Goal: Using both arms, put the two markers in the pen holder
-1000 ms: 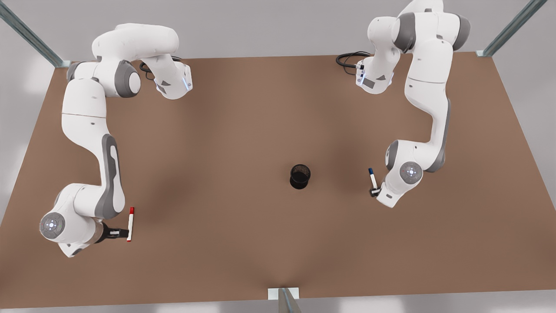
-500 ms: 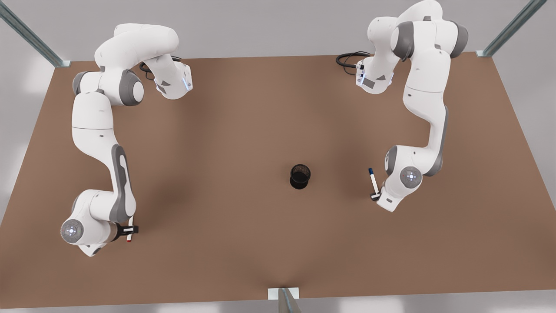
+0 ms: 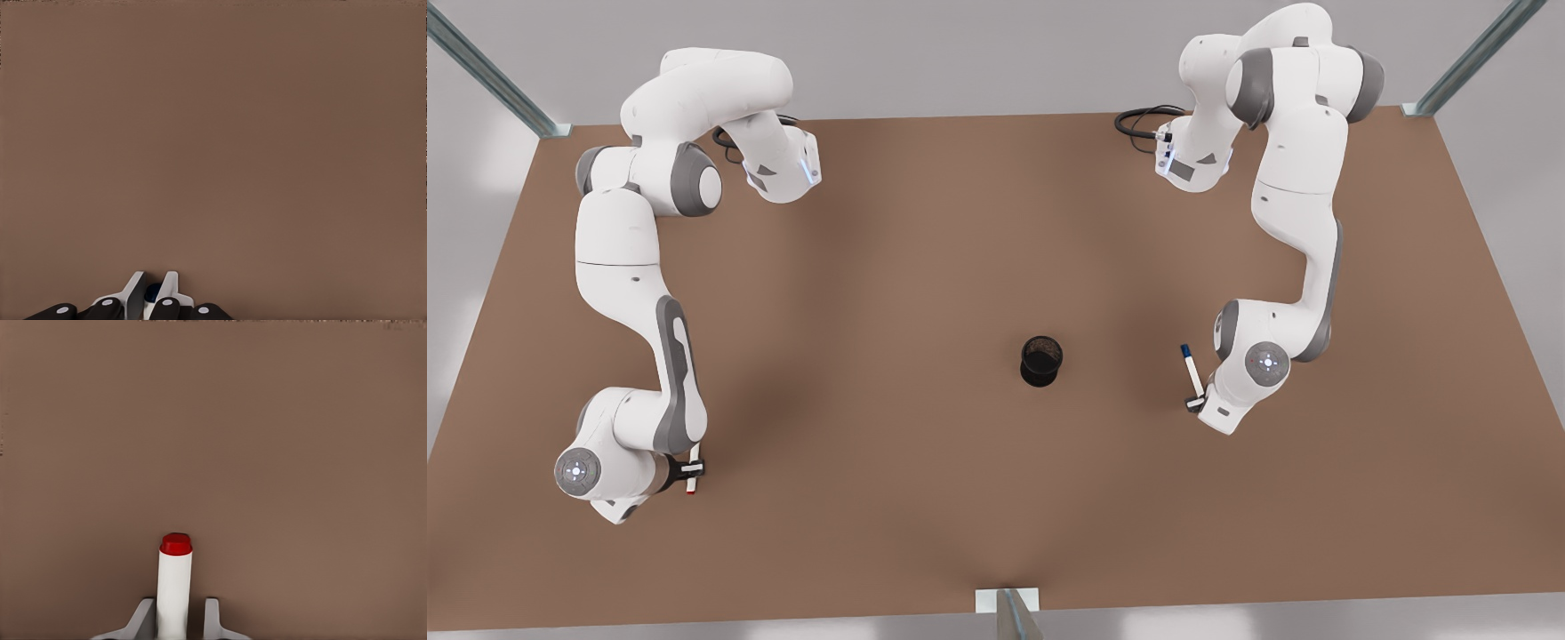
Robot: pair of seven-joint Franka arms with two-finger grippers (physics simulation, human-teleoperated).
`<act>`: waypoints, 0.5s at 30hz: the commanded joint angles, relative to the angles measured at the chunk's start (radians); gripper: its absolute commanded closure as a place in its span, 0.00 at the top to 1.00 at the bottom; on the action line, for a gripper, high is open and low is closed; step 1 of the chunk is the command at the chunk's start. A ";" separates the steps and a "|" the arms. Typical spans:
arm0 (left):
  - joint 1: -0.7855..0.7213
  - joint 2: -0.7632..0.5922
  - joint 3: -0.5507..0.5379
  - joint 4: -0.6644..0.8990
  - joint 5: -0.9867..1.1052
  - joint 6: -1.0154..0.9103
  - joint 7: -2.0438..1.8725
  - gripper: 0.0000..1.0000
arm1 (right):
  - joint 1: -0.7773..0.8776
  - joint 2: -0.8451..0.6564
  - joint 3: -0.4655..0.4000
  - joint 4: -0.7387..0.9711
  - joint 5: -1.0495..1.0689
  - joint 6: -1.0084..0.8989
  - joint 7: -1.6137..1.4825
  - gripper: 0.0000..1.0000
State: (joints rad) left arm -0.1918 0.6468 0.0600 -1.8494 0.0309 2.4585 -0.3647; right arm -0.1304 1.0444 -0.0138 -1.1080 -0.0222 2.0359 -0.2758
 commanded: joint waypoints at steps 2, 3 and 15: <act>0.000 -0.002 0.000 0.006 -0.006 0.002 0.001 0.21 | 0.000 -0.003 0.000 0.000 0.001 0.001 -0.034 0.39; 0.000 -0.002 0.000 0.006 -0.006 0.002 0.001 0.21 | 0.000 -0.003 0.002 0.000 0.001 0.001 -0.034 0.36; -0.014 -0.055 -0.005 0.203 -0.026 -0.386 -0.020 0.21 | 0.014 -0.073 0.035 0.002 0.008 -0.046 0.021 0.21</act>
State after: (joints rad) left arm -0.2071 0.5963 0.0557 -1.6507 0.0180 2.2116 -0.3977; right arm -0.1182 0.9827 0.0131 -1.1066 -0.0057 2.0226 -0.2943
